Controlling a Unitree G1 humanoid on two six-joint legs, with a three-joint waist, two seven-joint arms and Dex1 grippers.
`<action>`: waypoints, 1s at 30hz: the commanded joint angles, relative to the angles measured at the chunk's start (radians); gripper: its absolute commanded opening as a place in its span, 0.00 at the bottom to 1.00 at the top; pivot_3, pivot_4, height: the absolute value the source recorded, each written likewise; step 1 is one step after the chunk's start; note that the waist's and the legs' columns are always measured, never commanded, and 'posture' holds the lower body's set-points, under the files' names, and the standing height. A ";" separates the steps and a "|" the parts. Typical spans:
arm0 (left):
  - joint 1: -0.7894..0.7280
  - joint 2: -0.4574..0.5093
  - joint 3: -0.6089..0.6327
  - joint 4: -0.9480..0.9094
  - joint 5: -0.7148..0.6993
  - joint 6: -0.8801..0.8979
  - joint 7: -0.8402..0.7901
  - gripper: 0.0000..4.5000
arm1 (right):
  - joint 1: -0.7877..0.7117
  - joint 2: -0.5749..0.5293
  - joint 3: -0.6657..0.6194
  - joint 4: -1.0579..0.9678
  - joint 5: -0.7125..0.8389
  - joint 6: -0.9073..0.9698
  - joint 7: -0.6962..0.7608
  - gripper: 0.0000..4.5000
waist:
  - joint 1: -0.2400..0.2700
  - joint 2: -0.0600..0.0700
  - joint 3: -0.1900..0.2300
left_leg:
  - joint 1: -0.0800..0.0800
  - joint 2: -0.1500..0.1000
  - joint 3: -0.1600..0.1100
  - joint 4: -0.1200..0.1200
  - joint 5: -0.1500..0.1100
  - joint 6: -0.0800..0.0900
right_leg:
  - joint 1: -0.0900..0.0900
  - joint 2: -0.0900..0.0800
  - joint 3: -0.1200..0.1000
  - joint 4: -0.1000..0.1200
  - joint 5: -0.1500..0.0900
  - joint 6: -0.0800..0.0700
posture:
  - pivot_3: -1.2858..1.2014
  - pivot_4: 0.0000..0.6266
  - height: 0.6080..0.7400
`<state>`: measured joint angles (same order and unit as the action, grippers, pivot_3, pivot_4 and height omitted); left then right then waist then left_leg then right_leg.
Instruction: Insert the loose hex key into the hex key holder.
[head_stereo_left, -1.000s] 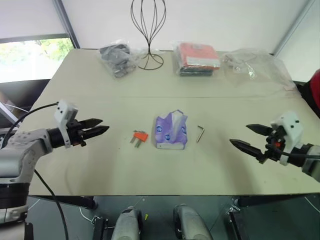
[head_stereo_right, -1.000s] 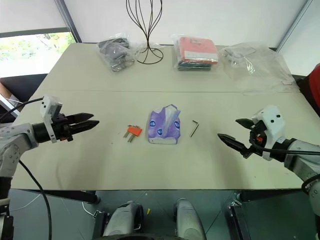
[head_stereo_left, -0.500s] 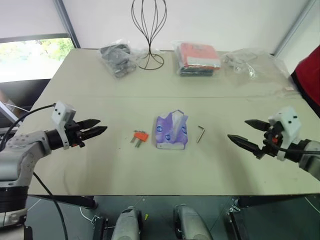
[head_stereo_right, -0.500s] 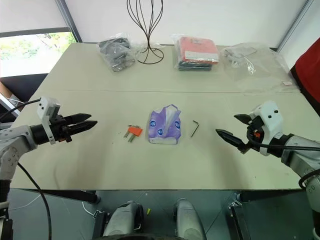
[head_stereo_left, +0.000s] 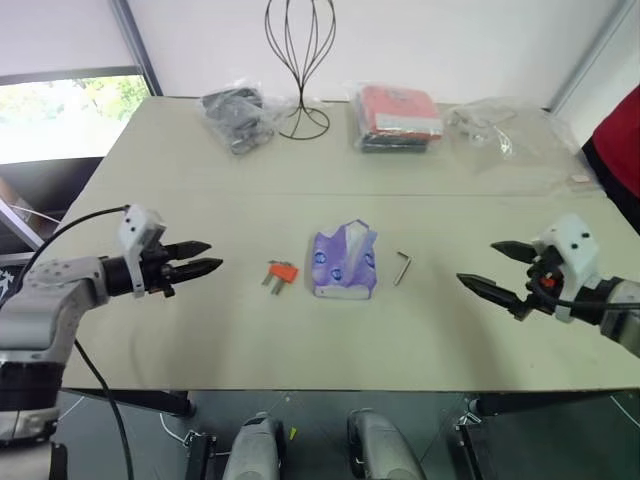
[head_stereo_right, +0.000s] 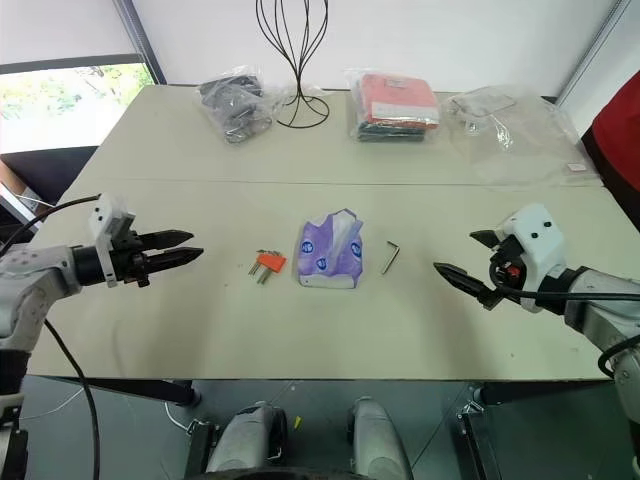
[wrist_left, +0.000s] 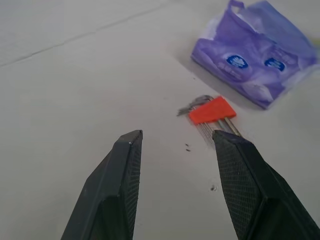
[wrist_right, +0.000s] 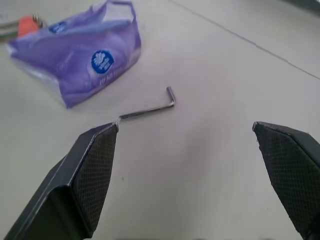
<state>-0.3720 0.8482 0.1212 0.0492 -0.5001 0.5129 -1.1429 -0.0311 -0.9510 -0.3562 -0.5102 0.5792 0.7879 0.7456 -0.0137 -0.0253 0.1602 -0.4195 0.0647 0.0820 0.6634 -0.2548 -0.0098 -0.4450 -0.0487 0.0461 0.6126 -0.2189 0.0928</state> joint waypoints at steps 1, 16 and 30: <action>-0.109 0.034 -0.091 -0.009 0.031 -0.060 -0.147 0.51 | -0.062 -0.047 0.146 -0.097 -0.040 -0.065 0.066 1.00 | 0.000 0.000 0.000 | 0.000 0.000 0.000 0.000 0.000 0.000 | 0.000 0.000 0.000 0.000 0.000 0.000 | 0.52 0.24 1.00; -0.191 -0.057 -0.154 -0.009 0.074 -0.108 -0.162 0.51 | -0.375 0.267 0.686 0.218 -0.427 -0.344 0.027 1.00 | -0.001 -0.001 0.000 | -0.003 0.000 0.000 0.003 0.000 0.000 | -0.001 0.002 0.000 0.002 0.000 0.000 | 0.52 0.24 1.00; -0.114 -0.075 -0.122 -0.080 0.058 -0.078 -0.062 0.53 | -0.407 0.335 0.764 0.403 -0.642 -0.526 0.043 0.02 | -0.002 -0.001 0.000 | 0.000 0.000 0.000 0.004 0.000 0.000 | 0.000 0.003 0.000 0.007 0.000 0.000 | 0.52 0.24 1.00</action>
<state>-0.4822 0.7726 -0.0268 -0.0024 -0.4260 0.4340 -1.2131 -0.4369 -0.6202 0.4186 -0.1031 -0.0479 0.2646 0.7861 -0.0162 -0.0262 0.1606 -0.4192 0.0649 0.0815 0.6670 -0.2544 -0.0095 -0.4454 -0.0460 0.0464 0.6198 -0.2189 0.0931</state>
